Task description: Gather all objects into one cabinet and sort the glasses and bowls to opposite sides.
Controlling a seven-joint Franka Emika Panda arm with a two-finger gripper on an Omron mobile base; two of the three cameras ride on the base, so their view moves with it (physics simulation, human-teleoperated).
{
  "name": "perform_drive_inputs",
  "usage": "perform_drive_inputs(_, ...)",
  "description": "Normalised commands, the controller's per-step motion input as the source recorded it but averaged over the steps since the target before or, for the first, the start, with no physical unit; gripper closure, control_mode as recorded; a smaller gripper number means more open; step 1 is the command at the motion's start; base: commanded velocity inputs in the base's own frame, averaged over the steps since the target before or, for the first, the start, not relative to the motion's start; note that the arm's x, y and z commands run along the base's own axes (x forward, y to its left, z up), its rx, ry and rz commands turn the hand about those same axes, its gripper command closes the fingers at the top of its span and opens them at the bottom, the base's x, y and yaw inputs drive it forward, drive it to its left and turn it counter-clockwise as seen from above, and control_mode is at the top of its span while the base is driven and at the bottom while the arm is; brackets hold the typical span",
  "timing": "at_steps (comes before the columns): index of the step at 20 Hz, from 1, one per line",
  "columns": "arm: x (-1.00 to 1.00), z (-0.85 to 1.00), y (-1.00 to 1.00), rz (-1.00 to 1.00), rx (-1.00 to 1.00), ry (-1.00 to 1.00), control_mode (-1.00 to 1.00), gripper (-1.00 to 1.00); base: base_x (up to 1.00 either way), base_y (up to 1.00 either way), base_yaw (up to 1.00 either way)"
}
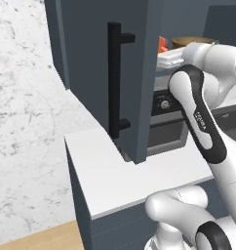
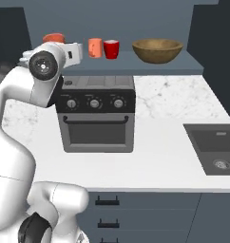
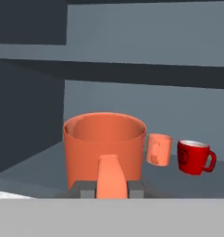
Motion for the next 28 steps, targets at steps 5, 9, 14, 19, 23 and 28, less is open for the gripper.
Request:
perform_drive_inputs(5, 0.49, -0.36, 0.51, 0.00, -0.07, -0.11, -1.00, 1.00, 0.00, 0.00, 0.00)
perform_drive_inputs(9, 0.66, -0.12, 0.11, 0.00, 0.00, 0.06, -1.00, 1.00, 0.00, 0.00, 0.00)
perform_drive_inputs(14, 0.53, 0.00, 0.03, 0.00, 0.00, 0.04, -1.00, 1.00, 0.00, 0.00, 0.00)
perform_drive_inputs(19, 0.50, 0.00, 0.00, 0.00, 0.00, 0.07, -1.00, 1.00, 0.00, 0.00, 0.00)
perform_drive_inputs(23, 0.45, 0.00, 0.00, 0.00, 0.00, 0.09, -1.00, 1.00, 0.00, 0.00, 0.00)
perform_drive_inputs(28, 0.47, 0.00, 0.00, 0.00, 0.00, 0.04, -1.00, 1.00, 0.00, 0.00, 0.00)
